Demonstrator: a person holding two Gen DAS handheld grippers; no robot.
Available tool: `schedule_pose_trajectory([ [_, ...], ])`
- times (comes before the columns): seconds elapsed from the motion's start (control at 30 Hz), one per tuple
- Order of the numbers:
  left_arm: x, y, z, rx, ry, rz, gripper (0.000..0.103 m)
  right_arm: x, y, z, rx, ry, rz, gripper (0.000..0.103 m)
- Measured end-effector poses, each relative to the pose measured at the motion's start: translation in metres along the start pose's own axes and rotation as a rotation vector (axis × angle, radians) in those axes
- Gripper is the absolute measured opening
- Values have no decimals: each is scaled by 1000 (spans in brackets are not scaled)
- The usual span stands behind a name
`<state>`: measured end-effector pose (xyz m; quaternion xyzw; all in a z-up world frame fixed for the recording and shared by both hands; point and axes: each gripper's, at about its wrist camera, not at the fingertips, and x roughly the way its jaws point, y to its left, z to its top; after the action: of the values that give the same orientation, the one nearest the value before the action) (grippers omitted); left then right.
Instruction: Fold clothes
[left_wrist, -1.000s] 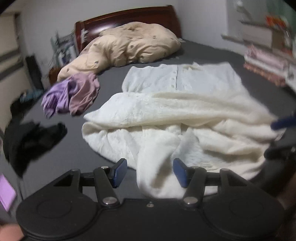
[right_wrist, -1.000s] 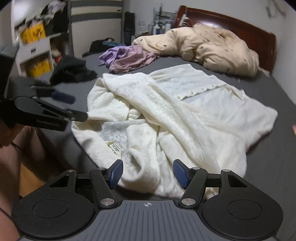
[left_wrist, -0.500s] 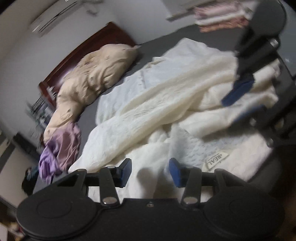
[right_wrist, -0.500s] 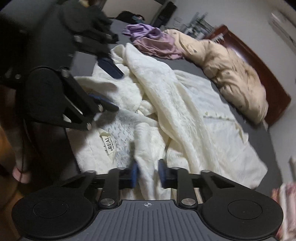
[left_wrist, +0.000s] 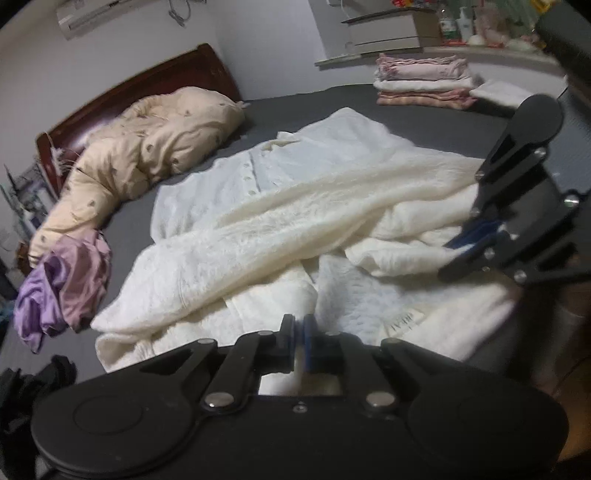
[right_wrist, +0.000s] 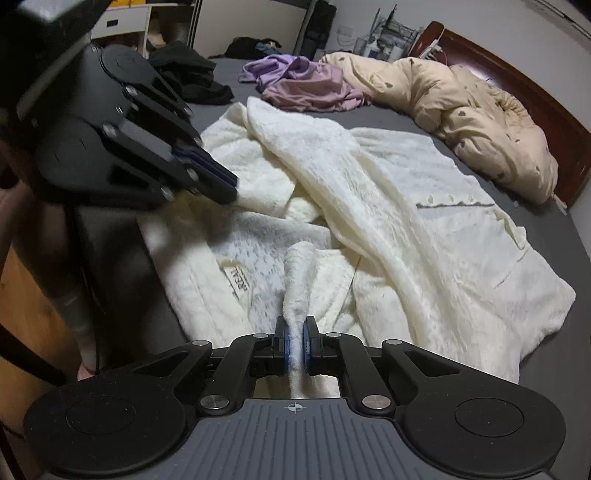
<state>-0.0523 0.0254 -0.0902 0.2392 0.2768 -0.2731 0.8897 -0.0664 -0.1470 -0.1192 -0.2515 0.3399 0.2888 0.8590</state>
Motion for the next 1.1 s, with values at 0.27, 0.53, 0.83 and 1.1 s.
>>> schedule_pose_trajectory([
  [0.27, 10, -7, 7, 108, 3, 52, 27, 6, 17, -6, -2, 3, -47, 8],
  [0.53, 34, -26, 8, 345, 125, 146, 28, 7, 18, -6, 12, 3, -58, 8],
  [0.83, 32, -34, 2, 479, 106, 254, 35, 9, 22, -8, 1, -13, -71, 8],
  [1.1, 52, -45, 14, 479, 72, 322, 30, 9, 24, -11, 6, -27, -81, 8],
])
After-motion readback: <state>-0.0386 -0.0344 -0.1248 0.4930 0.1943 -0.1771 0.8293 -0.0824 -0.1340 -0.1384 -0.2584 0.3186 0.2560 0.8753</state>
